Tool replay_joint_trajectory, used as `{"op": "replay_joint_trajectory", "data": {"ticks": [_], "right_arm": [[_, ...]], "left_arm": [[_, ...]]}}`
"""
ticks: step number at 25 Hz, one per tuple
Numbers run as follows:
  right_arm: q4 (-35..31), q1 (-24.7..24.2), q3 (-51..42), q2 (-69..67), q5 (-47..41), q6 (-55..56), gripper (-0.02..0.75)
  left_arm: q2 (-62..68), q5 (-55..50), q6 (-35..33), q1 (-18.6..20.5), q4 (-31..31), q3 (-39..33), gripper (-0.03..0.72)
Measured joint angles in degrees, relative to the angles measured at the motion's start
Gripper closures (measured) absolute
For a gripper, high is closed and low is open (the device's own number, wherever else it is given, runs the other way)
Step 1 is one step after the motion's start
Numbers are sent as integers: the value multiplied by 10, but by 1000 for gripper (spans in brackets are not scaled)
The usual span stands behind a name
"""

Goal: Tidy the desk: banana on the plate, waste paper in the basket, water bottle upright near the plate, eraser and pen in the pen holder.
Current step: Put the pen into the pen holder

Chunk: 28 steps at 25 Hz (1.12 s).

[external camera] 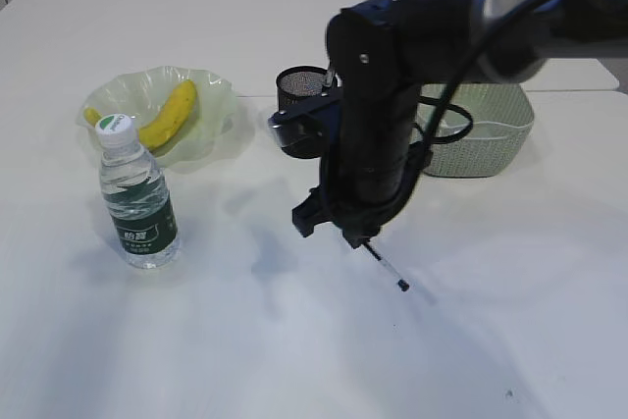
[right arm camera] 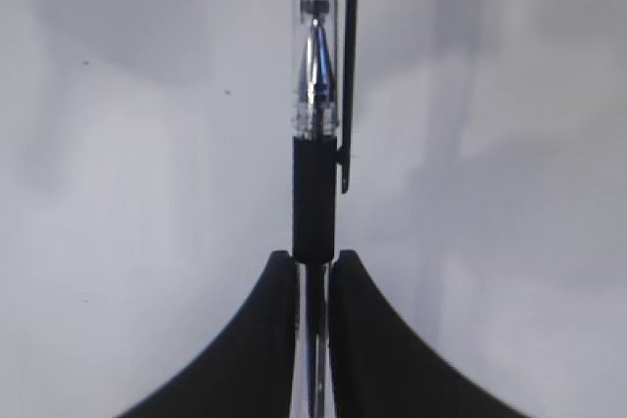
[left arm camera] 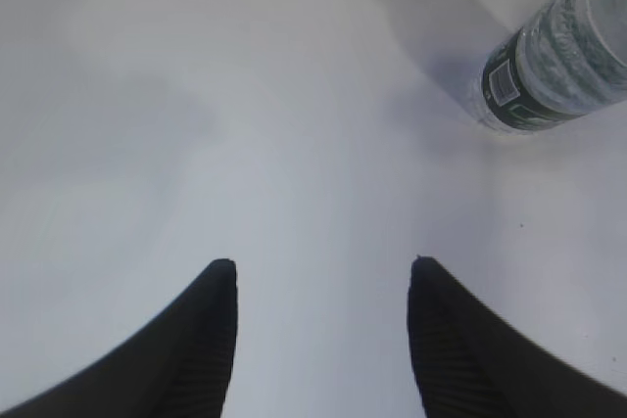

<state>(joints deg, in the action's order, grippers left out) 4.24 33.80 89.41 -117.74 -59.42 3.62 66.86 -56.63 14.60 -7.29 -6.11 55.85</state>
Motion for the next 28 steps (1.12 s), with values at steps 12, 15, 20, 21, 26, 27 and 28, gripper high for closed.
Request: {"op": "replay_joint_trajectory", "data": {"ticks": [12,15,20,21,26,27,28], "right_arm": [[31,-28,-78,76,214,-39,690],[45,-28,-78,76,264,-40,690],[61,-42,-78,76,355,-36,691],[61,-51,-78,76,373,-28,691],[66,-92,-78,76,454,-14,691],[66,-96,-78,76,470,-13,691],[67,-100,-78,76,489,-13,691]], "left_arm": [[0,0,0,0,1,0,300],[0,0,0,0,1,0,300],[0,0,0,0,1,0,300],[0,0,0,0,1,0,300],[0,2,0,0,1,0,301],[0,3,0,0,1,0,301],[0,3,0,0,1,0,302]]}}
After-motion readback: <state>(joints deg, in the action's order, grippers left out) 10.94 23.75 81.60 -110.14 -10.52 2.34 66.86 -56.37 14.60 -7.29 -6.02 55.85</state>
